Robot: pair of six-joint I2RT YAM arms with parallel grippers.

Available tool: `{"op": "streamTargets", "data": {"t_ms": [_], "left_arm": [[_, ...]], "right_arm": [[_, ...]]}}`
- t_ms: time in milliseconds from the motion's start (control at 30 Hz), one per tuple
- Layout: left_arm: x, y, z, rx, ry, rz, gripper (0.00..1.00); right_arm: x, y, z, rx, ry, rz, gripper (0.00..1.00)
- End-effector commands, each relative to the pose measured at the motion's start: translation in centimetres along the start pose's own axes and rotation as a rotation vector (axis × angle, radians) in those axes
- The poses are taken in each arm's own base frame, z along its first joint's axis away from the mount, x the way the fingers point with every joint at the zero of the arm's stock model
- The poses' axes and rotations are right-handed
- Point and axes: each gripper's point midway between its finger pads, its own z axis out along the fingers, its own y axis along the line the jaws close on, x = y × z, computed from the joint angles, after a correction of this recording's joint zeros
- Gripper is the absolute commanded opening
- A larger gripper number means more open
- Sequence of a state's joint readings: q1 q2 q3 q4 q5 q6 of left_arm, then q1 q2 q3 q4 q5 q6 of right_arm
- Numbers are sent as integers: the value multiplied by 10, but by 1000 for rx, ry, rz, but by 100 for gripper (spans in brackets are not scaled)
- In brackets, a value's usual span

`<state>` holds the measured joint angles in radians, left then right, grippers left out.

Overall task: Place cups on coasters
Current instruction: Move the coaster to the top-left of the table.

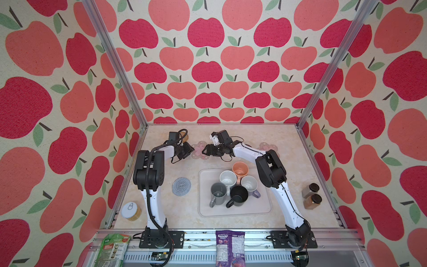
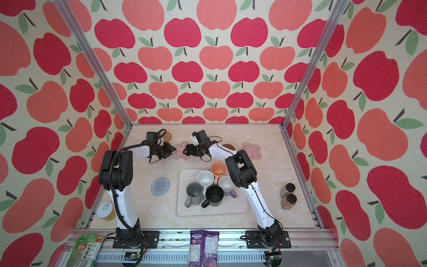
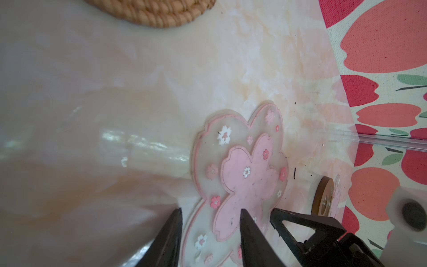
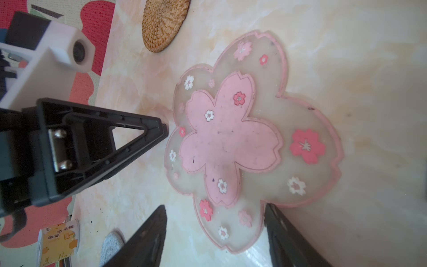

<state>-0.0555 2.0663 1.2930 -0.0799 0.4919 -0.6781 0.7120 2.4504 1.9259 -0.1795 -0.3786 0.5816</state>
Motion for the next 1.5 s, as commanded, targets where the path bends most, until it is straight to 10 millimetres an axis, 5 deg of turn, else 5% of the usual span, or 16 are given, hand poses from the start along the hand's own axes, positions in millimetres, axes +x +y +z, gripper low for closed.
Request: {"op": "streamTargets", "data": {"t_ms": [0, 400, 867, 1100, 1467], "left_arm": [[15, 24, 2, -47, 42, -69, 44], [24, 17, -3, 1, 71, -20, 42], [-8, 16, 10, -51, 33, 6, 42], [7, 6, 27, -14, 75, 1, 42], [27, 1, 19, -13, 101, -28, 42]], "right_arm": [[36, -16, 15, 32, 108, 53, 70], [41, -14, 17, 50, 114, 53, 70], [38, -32, 5, 84, 95, 78, 70], [33, -39, 2, 90, 83, 94, 70], [31, -40, 3, 77, 71, 110, 70]]}}
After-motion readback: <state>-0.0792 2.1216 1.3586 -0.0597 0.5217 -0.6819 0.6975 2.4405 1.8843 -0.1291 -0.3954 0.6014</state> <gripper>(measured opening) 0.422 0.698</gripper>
